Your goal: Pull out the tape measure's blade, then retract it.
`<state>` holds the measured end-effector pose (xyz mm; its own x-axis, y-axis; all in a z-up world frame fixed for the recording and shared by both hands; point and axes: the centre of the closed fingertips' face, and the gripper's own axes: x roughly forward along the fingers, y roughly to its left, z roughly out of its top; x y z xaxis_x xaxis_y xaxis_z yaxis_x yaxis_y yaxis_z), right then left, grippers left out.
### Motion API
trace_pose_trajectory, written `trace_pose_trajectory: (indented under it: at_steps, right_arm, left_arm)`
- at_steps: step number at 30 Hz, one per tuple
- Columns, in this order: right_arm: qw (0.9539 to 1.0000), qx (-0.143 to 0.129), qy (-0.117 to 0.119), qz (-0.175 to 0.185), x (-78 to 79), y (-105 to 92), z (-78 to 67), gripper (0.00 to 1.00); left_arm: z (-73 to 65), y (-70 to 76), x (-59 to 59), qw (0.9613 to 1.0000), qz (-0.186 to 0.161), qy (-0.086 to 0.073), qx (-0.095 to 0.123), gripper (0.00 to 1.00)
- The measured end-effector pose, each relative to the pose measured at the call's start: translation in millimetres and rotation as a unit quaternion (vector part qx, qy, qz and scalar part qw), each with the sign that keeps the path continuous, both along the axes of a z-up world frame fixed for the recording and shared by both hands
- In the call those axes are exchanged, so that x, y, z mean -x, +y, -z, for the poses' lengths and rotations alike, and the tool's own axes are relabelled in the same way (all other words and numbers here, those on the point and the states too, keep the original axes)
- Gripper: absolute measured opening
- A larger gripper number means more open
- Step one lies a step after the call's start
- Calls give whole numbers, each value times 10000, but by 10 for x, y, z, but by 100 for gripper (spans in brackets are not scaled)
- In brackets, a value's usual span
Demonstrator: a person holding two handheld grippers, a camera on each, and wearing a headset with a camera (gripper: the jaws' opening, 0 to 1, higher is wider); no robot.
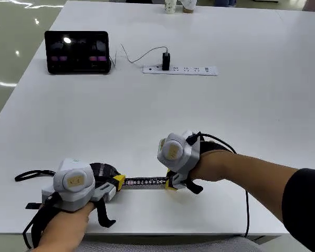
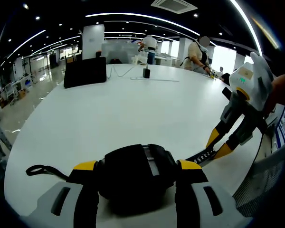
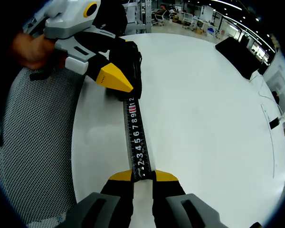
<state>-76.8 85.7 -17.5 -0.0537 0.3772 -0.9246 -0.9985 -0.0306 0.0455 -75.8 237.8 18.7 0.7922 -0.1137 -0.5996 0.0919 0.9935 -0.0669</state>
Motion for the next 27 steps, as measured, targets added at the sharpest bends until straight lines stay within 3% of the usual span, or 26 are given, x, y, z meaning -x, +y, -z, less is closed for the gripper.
trace_pose_trajectory:
  at_steps: [27]
  right_arm:
    - [9999,-148,13,-87,27,152,2,11]
  left_arm:
    - [0,-16,0,10000,-13,18,12,60]
